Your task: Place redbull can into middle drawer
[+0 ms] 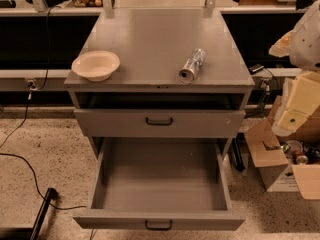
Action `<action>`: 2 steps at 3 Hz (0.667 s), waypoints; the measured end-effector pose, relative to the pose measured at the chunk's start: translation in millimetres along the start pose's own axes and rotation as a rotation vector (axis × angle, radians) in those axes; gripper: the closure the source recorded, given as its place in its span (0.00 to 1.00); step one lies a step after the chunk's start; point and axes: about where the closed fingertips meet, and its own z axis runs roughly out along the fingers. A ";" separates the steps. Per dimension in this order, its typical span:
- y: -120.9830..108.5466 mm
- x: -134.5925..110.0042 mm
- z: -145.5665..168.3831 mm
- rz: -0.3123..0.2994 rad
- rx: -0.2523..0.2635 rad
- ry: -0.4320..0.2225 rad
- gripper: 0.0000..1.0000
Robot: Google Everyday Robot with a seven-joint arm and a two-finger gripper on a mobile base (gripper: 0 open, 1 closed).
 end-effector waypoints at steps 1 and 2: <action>-1.2 -0.9 -0.6 -0.008 0.004 0.002 0.00; -19.7 -8.2 9.9 -0.133 0.018 0.019 0.00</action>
Offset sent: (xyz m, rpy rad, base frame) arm 0.0765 0.0101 -0.0159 -0.2002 -0.0708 0.3910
